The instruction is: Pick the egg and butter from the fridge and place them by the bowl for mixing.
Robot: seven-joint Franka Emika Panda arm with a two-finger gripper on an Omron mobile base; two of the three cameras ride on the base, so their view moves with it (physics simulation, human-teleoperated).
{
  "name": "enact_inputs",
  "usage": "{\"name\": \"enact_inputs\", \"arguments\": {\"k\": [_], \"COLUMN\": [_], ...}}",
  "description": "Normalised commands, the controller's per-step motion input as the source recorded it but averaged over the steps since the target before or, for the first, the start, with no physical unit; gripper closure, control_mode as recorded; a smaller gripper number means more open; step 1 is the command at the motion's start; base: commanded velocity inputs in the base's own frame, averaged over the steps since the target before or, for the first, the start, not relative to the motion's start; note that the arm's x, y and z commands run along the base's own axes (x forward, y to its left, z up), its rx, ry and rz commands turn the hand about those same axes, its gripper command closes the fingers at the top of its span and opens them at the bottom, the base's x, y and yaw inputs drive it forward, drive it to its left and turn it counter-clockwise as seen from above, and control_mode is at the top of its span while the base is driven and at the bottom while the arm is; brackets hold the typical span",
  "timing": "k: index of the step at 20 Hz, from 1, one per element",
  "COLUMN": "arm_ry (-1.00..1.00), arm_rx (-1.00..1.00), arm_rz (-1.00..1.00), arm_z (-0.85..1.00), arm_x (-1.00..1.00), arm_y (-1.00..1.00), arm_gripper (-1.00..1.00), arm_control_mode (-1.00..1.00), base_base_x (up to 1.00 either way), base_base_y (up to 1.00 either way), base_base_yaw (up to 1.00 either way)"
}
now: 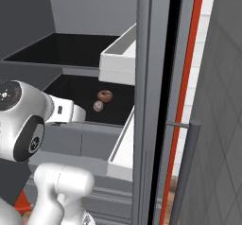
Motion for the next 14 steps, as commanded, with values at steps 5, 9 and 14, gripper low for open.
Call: {"name": "enact_inputs", "arguments": {"k": [5, 9, 14], "arm_ry": [-0.01, 0.0, 0.01], "arm_rx": [0.02, 0.02, 0.06], "arm_rz": [-0.03, -0.04, -0.02], "arm_z": [-0.02, -0.15, -0.19], "arm_x": [0.4, 0.48, 0.39], "arm_y": [-0.05, 0.0, -0.02], "arm_gripper": [-1.0, -1.0, -1.0], "arm_control_mode": [-1.0, -1.0, -1.0], "base_base_x": [0.0, 0.0, 0.0], "base_base_y": [0.0, 0.0, 0.0], "base_base_yaw": [0.0, 0.0, 0.0]}}
